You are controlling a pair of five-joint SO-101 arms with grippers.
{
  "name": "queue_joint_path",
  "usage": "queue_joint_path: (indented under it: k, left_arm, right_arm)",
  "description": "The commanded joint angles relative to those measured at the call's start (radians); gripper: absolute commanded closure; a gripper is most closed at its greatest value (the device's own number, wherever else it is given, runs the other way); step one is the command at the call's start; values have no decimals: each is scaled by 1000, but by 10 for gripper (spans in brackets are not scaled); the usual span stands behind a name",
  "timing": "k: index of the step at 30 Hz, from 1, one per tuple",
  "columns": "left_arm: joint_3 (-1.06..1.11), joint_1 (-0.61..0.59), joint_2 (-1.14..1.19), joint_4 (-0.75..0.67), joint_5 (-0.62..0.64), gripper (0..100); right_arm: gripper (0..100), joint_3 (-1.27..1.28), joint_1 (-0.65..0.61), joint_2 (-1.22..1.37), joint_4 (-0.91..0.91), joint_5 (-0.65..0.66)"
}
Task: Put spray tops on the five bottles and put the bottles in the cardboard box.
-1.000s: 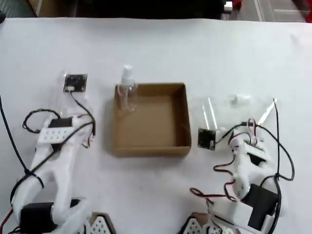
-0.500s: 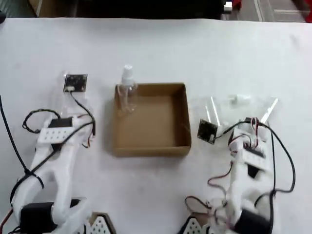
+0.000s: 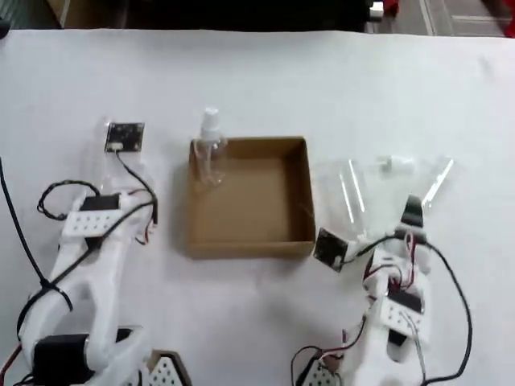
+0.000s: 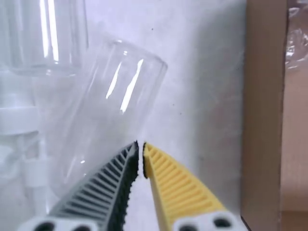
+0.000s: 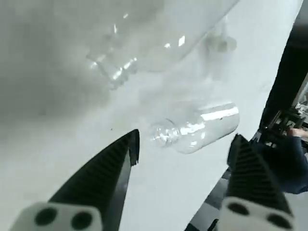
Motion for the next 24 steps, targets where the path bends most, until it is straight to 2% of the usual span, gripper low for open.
queue_joint_path:
  k: [1, 7, 17, 21, 24]
  left_arm:
    - [3, 8, -35, -40, 5, 976]
    - [3, 5, -28, -49, 5, 976]
    - [11, 12, -28, -51, 5, 976]
    - [14, 12, -27, -71, 5, 976]
    - [14, 13, -27, -71, 5, 976]
  right_arm:
    - [715, 17, -7, -76, 10, -132]
    - [715, -23, -5, -15, 12, -344]
    - [723, -310, 67, 432, 5, -733]
    - [843, -336, 90, 487, 4, -848]
    - [911, -338, 74, 487, 4, -885]
